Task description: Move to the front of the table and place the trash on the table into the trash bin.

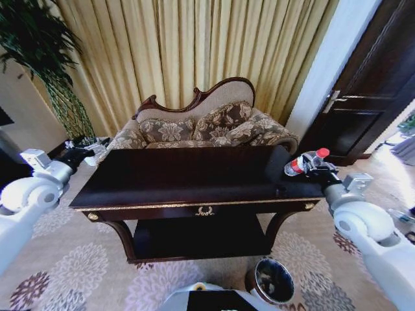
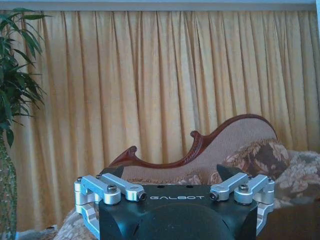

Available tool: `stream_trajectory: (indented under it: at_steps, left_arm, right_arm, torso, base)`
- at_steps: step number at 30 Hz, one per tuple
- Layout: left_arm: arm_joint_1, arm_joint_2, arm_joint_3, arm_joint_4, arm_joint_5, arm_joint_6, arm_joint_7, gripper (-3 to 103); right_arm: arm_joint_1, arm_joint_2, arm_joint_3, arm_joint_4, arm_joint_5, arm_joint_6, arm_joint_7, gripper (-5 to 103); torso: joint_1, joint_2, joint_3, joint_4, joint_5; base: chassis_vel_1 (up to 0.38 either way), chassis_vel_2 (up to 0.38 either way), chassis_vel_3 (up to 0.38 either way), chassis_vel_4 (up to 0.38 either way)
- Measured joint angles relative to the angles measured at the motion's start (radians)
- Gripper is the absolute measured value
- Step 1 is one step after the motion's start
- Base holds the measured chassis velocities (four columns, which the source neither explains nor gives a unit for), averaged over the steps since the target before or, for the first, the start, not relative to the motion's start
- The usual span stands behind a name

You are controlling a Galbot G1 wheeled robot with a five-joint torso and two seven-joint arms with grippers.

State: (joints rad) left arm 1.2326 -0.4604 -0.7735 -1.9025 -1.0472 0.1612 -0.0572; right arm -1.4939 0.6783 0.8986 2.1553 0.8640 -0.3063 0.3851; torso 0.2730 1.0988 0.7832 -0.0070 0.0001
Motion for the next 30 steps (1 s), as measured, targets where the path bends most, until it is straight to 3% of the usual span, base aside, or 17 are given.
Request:
stream_trajectory:
  at_steps: [30]
  left_arm:
    - [-0.006, -0.011, 0.026, -0.031, 0.008, 0.023, -0.024, 100]
  right_arm:
    - [-0.022, 0.051, -0.047, -0.031, -0.063, 0.058, -0.059, 30]
  torso:
    - [-0.001, 0.001, -0.001, 0.0, -0.0004]
  base:
    - [0.184, -0.183, -0.195, 0.184]
